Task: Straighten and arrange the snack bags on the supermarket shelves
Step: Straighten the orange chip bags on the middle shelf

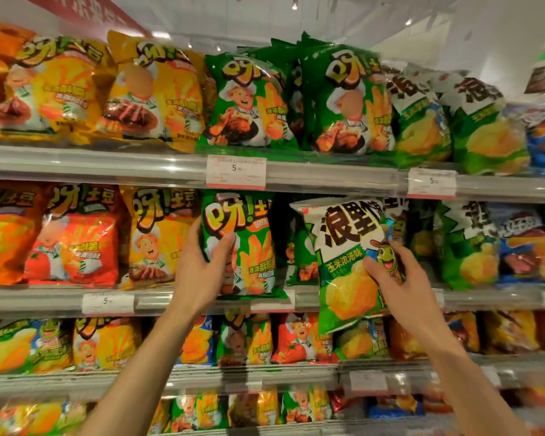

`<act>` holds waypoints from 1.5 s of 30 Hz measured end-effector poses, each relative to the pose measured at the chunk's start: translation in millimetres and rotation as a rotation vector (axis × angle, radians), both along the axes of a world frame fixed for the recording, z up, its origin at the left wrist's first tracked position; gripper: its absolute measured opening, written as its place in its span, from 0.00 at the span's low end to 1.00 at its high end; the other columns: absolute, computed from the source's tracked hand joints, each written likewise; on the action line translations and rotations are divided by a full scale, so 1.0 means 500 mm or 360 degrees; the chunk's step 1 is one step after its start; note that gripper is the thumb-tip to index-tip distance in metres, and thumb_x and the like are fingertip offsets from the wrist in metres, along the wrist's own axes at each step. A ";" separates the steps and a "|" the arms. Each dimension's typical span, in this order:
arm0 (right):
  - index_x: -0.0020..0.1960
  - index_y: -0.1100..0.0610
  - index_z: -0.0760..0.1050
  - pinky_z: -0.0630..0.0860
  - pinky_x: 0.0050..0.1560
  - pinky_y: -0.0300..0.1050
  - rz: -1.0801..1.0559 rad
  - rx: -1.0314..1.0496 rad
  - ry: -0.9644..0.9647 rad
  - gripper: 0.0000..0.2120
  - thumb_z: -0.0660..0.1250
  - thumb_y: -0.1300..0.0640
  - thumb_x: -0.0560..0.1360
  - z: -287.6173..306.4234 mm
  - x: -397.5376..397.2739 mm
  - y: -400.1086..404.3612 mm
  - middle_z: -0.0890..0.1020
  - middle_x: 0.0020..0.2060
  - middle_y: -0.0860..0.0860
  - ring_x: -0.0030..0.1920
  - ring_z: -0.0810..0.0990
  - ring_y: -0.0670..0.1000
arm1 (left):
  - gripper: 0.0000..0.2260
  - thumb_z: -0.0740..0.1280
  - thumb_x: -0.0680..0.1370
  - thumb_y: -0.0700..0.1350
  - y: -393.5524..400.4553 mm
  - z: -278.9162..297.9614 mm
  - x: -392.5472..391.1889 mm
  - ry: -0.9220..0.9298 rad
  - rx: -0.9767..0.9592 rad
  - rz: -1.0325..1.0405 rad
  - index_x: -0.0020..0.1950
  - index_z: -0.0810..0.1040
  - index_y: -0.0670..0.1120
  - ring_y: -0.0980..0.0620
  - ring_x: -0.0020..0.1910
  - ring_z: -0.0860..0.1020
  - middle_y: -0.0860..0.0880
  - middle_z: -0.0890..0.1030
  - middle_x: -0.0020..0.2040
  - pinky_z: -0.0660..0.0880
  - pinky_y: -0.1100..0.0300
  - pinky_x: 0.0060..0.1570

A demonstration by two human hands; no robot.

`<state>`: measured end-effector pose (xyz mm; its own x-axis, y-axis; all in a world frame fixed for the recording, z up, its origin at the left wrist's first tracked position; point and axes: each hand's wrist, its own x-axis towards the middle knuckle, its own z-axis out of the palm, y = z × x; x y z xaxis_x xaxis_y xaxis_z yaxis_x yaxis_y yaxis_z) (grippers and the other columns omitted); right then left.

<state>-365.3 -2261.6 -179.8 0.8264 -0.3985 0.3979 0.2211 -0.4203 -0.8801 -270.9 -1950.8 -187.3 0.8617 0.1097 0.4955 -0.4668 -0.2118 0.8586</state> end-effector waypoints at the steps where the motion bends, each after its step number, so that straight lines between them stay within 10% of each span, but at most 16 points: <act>1: 0.65 0.40 0.71 0.78 0.42 0.30 -0.0026 0.0015 -0.0006 0.18 0.71 0.47 0.77 -0.002 -0.003 -0.013 0.84 0.51 0.34 0.50 0.81 0.32 | 0.17 0.68 0.81 0.56 -0.013 0.005 0.011 0.0004 0.0015 -0.0031 0.68 0.68 0.61 0.56 0.55 0.81 0.59 0.80 0.59 0.79 0.52 0.56; 4: 0.67 0.45 0.72 0.76 0.41 0.28 -0.0110 0.0036 -0.0027 0.18 0.69 0.46 0.79 -0.009 -0.009 -0.053 0.81 0.55 0.38 0.50 0.80 0.31 | 0.14 0.66 0.82 0.56 -0.047 0.011 0.041 0.0049 0.0045 -0.0084 0.66 0.69 0.57 0.53 0.42 0.83 0.49 0.83 0.51 0.81 0.50 0.43; 10: 0.60 0.38 0.72 0.76 0.54 0.42 -0.0227 0.0031 -0.0055 0.11 0.67 0.44 0.80 -0.010 0.004 -0.141 0.81 0.55 0.38 0.53 0.80 0.34 | 0.30 0.62 0.84 0.59 -0.076 0.012 0.081 0.0149 0.0132 0.0090 0.81 0.59 0.49 0.41 0.62 0.79 0.43 0.80 0.66 0.77 0.42 0.62; 14: 0.56 0.37 0.72 0.78 0.57 0.47 -0.0311 0.0014 -0.0115 0.07 0.68 0.47 0.80 0.001 0.052 -0.185 0.81 0.55 0.42 0.53 0.81 0.41 | 0.33 0.60 0.84 0.59 -0.080 0.000 0.087 0.0192 0.0176 0.0179 0.83 0.54 0.45 0.47 0.54 0.81 0.46 0.81 0.60 0.79 0.52 0.50; 17: 0.65 0.45 0.69 0.77 0.62 0.51 -0.0346 -0.0044 -0.0103 0.15 0.67 0.48 0.80 0.005 0.097 -0.208 0.77 0.60 0.49 0.59 0.78 0.50 | 0.31 0.61 0.85 0.57 -0.080 -0.001 0.090 0.0198 0.0119 0.0213 0.82 0.56 0.44 0.49 0.39 0.79 0.46 0.81 0.45 0.76 0.57 0.32; 20: 0.70 0.51 0.68 0.75 0.67 0.58 -0.0312 -0.0107 -0.0082 0.20 0.65 0.48 0.81 0.004 0.132 -0.217 0.76 0.64 0.52 0.63 0.77 0.53 | 0.29 0.62 0.84 0.58 -0.079 -0.003 0.089 0.0148 0.0199 0.0305 0.79 0.59 0.44 0.39 0.45 0.81 0.44 0.81 0.48 0.75 0.50 0.41; 25: 0.80 0.54 0.57 0.71 0.71 0.61 -0.0279 -0.0180 0.0099 0.30 0.60 0.44 0.82 -0.026 0.153 -0.221 0.70 0.71 0.55 0.68 0.73 0.58 | 0.29 0.61 0.82 0.59 -0.087 -0.014 0.094 0.0091 0.0429 0.0425 0.77 0.61 0.44 0.55 0.36 0.78 0.53 0.79 0.37 0.71 0.55 0.37; 32: 0.80 0.53 0.57 0.71 0.69 0.63 -0.0229 -0.0282 0.0197 0.30 0.59 0.44 0.82 -0.026 0.155 -0.231 0.72 0.72 0.56 0.68 0.74 0.59 | 0.21 0.59 0.82 0.60 -0.093 -0.009 0.099 0.0243 0.0439 0.0253 0.66 0.65 0.47 0.35 0.51 0.81 0.47 0.80 0.45 0.76 0.47 0.45; 40: 0.74 0.60 0.68 0.76 0.66 0.58 -0.0560 -0.0441 0.0028 0.31 0.68 0.43 0.79 -0.033 0.102 -0.205 0.74 0.65 0.59 0.65 0.75 0.58 | 0.32 0.68 0.81 0.59 -0.085 -0.006 0.060 0.0036 0.0258 0.0368 0.79 0.64 0.47 0.45 0.69 0.75 0.45 0.76 0.72 0.74 0.47 0.66; 45: 0.73 0.59 0.69 0.75 0.65 0.52 -0.0671 -0.0492 -0.0065 0.26 0.67 0.48 0.80 -0.048 0.056 -0.154 0.72 0.67 0.57 0.65 0.74 0.56 | 0.26 0.71 0.80 0.56 -0.054 -0.002 0.036 -0.0097 0.0161 0.0337 0.75 0.69 0.48 0.51 0.65 0.77 0.48 0.77 0.68 0.76 0.53 0.64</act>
<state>-337.5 -2338.6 -204.0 0.6011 -0.5521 0.5778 0.0082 -0.7187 -0.6953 -253.1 -1977.6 -188.4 0.7930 0.2322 0.5633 -0.4529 -0.3938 0.7999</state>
